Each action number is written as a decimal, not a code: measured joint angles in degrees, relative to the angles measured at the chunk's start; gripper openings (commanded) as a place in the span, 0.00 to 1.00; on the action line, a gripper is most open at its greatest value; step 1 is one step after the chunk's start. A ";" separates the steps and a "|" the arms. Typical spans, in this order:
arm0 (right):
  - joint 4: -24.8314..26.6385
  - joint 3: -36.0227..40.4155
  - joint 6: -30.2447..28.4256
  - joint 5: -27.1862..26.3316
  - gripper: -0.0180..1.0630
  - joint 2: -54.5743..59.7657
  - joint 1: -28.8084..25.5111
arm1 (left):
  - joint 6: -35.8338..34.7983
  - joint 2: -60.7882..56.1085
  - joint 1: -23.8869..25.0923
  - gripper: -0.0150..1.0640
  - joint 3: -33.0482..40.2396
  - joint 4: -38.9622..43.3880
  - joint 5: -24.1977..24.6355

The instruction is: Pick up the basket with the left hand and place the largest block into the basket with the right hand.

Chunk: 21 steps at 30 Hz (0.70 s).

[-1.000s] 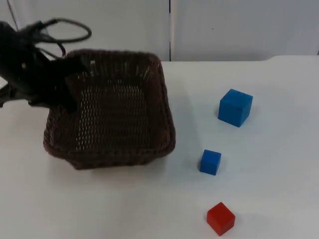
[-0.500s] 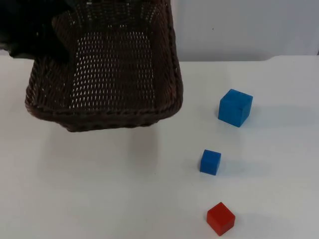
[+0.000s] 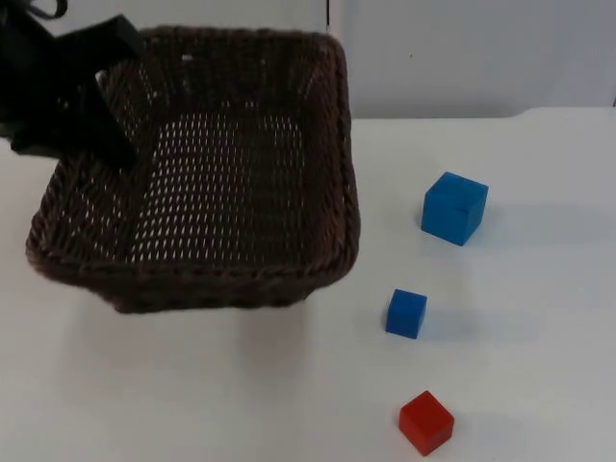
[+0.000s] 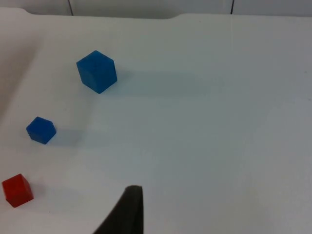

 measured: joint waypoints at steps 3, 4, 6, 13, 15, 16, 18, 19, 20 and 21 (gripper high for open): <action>0.00 0.00 0.00 0.00 0.99 0.00 0.00 | 0.18 -1.64 0.00 0.01 3.35 0.00 0.00; 0.00 0.00 0.00 0.00 0.99 0.00 0.00 | 0.18 -1.64 0.00 0.01 3.35 0.00 0.00; 0.00 0.00 0.00 0.00 0.99 0.00 0.00 | 0.63 -3.25 0.00 0.01 5.84 0.00 -0.11; 0.00 0.00 0.00 0.00 0.99 0.00 0.00 | 2.61 -8.45 0.00 0.01 14.12 -0.60 -0.23; 0.00 0.00 0.00 0.00 0.99 0.00 0.00 | 2.96 -8.92 0.00 0.01 14.93 -0.97 -0.23; 0.00 0.00 0.00 0.00 0.99 0.00 0.00 | 3.72 -9.48 0.00 0.01 15.83 -1.81 -0.35; 0.00 0.00 0.00 0.00 0.99 0.00 0.00 | 5.03 -9.89 0.00 0.01 16.40 -2.59 -0.61; 0.00 0.00 0.00 0.00 0.99 0.00 0.00 | 5.03 -9.89 0.00 0.01 16.40 -2.59 -0.61; 0.00 0.00 0.00 0.00 0.99 0.00 0.00 | 5.43 -9.89 0.00 0.01 16.49 -2.72 -0.61; 0.00 0.00 0.00 0.00 0.99 0.00 0.00 | 5.66 -9.89 0.00 0.01 16.49 -2.84 -0.73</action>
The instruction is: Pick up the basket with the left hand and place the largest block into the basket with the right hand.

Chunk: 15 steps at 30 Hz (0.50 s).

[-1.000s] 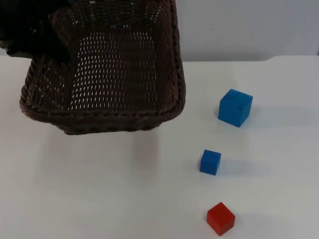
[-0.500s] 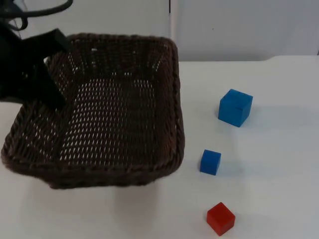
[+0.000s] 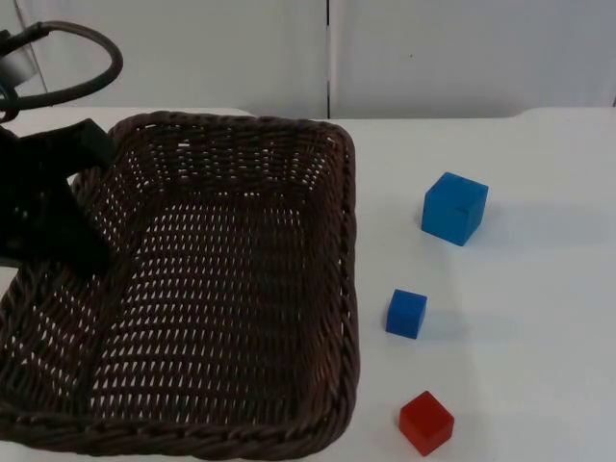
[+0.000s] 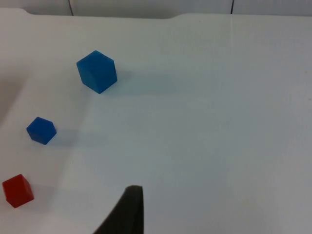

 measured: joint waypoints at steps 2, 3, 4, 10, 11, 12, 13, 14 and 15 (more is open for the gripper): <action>0.00 0.00 0.00 0.00 0.99 0.00 0.00 | 0.54 0.00 0.00 0.01 0.00 -0.23 -0.42; 0.00 0.00 0.00 0.00 0.99 0.00 0.00 | 0.54 0.00 0.00 0.01 0.00 -0.23 -0.42; 0.00 0.00 0.00 0.00 0.99 0.00 0.00 | 0.66 0.00 0.00 0.01 0.00 -0.23 -0.66; 0.00 0.00 0.00 0.00 0.99 0.00 0.00 | 0.78 0.00 0.00 0.01 0.00 -0.23 -1.16; 0.00 0.00 0.00 0.00 0.99 0.00 0.00 | 0.78 0.00 0.00 0.01 0.00 -0.23 -1.16; 0.00 0.00 0.32 0.00 0.99 0.00 0.00 | 0.78 0.00 0.00 0.01 0.00 -0.23 -1.16; 0.00 0.00 0.32 0.00 0.99 0.00 0.00 | 0.78 0.00 0.00 0.01 0.00 -0.23 -1.16; 0.00 0.00 0.32 0.00 0.99 0.00 0.00 | 0.78 0.00 0.00 0.01 0.00 -0.23 -1.16; 0.00 0.00 0.43 0.00 0.99 0.00 0.00 | 0.78 0.00 0.00 0.01 0.00 -0.23 -1.16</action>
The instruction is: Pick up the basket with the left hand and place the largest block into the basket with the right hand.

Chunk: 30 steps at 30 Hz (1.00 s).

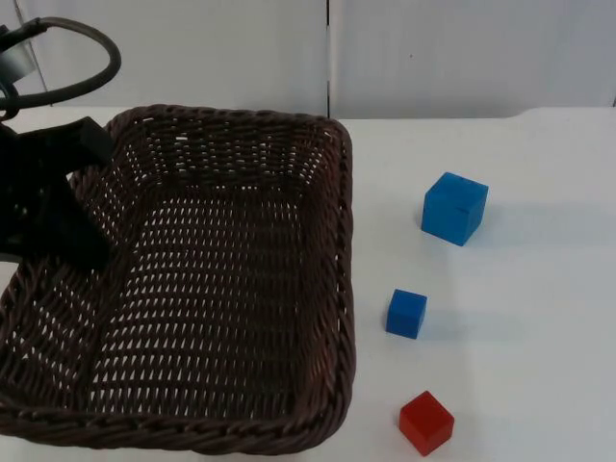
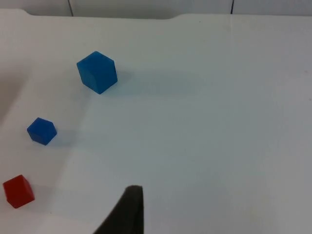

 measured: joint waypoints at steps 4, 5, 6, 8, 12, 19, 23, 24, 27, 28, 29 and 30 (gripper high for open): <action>0.00 0.00 1.79 0.00 0.99 0.66 0.00 | 0.00 0.00 0.00 0.01 0.00 0.00 0.00; 0.00 0.00 1.79 0.00 0.99 0.66 0.00 | 0.00 0.00 0.00 0.01 0.00 0.00 0.00; 0.00 0.00 2.21 0.00 0.99 1.61 0.00 | 0.00 0.00 0.00 0.01 0.00 0.00 0.00; 0.00 -0.28 2.78 -0.48 0.99 4.19 0.00 | 0.00 0.00 0.00 0.01 0.00 0.00 0.00; 0.56 -1.44 3.01 -4.15 0.99 8.95 0.00 | 0.00 0.00 0.00 0.01 0.00 0.00 0.00; 2.44 -4.45 3.31 -13.77 0.99 21.56 0.00 | 0.00 -0.10 0.00 0.01 0.00 0.00 -0.09; 2.57 -6.86 3.34 -15.66 0.99 28.26 0.00 | 0.00 -0.10 0.00 0.01 0.00 0.00 -0.09; 2.69 -8.22 3.34 -16.46 0.99 31.23 0.00 | 0.00 -0.10 0.00 0.01 0.00 0.00 -0.09; 2.69 -10.16 3.34 -17.27 0.99 35.46 0.00 | 0.00 -0.10 0.00 0.01 0.00 0.00 -0.09; 2.79 -11.00 3.34 -17.69 0.99 37.17 0.00 | 0.00 -0.10 0.00 0.01 0.00 0.00 -0.09; 2.79 -11.96 3.34 -18.20 0.99 39.16 0.00 | 0.00 -0.10 0.00 0.01 0.00 0.00 -0.09; 2.79 -11.96 3.34 -18.20 0.99 39.16 0.00 | 0.00 -0.10 0.00 0.01 0.00 0.00 -0.09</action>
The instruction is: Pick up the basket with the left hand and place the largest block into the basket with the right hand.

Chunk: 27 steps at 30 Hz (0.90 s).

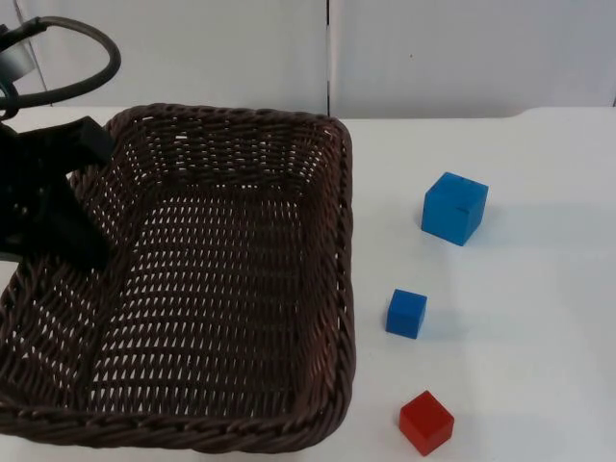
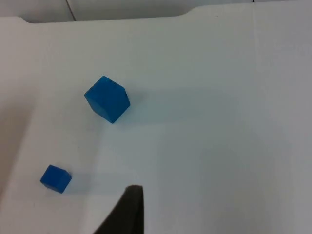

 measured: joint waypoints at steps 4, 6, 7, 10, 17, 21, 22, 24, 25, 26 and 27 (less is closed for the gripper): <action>0.00 -2.67 0.00 -0.75 0.99 5.37 0.00 | 0.00 0.00 0.00 0.01 0.00 0.00 0.00; 0.00 -4.80 0.00 -1.20 0.99 10.00 0.00 | 0.00 0.00 0.00 0.01 0.00 0.00 0.00; 0.00 -5.63 -0.15 -1.42 0.99 11.49 0.00 | 0.00 0.00 0.00 0.01 0.00 0.00 0.00; 0.00 -7.22 -0.31 -1.69 0.99 14.85 0.00 | 0.00 0.00 0.00 0.01 0.00 0.00 0.00; 0.00 -11.98 -1.50 -2.59 0.99 23.45 0.00 | 0.00 0.00 0.00 0.01 0.00 0.00 0.00; 0.00 -14.08 -2.64 -2.85 0.99 27.15 0.00 | 0.00 0.00 0.00 0.01 0.00 0.00 -0.03; 0.00 -15.13 -3.06 -2.85 0.99 29.00 0.00 | 0.13 0.00 0.00 0.01 0.00 0.00 -0.03; 0.00 -16.28 -3.77 -2.85 0.99 31.22 0.00 | 0.13 0.00 0.00 0.01 0.00 0.00 -0.03; 0.00 -16.28 -3.77 -2.85 0.99 31.22 0.00 | 0.13 0.00 0.00 0.01 0.00 0.00 -0.03; 0.00 -16.87 -3.77 -2.85 0.99 32.38 0.00 | 0.13 0.00 0.00 0.01 0.00 0.00 -0.03; 0.00 -17.37 -4.25 -2.85 0.99 33.51 0.00 | 0.13 0.00 0.00 0.01 0.00 0.00 -0.14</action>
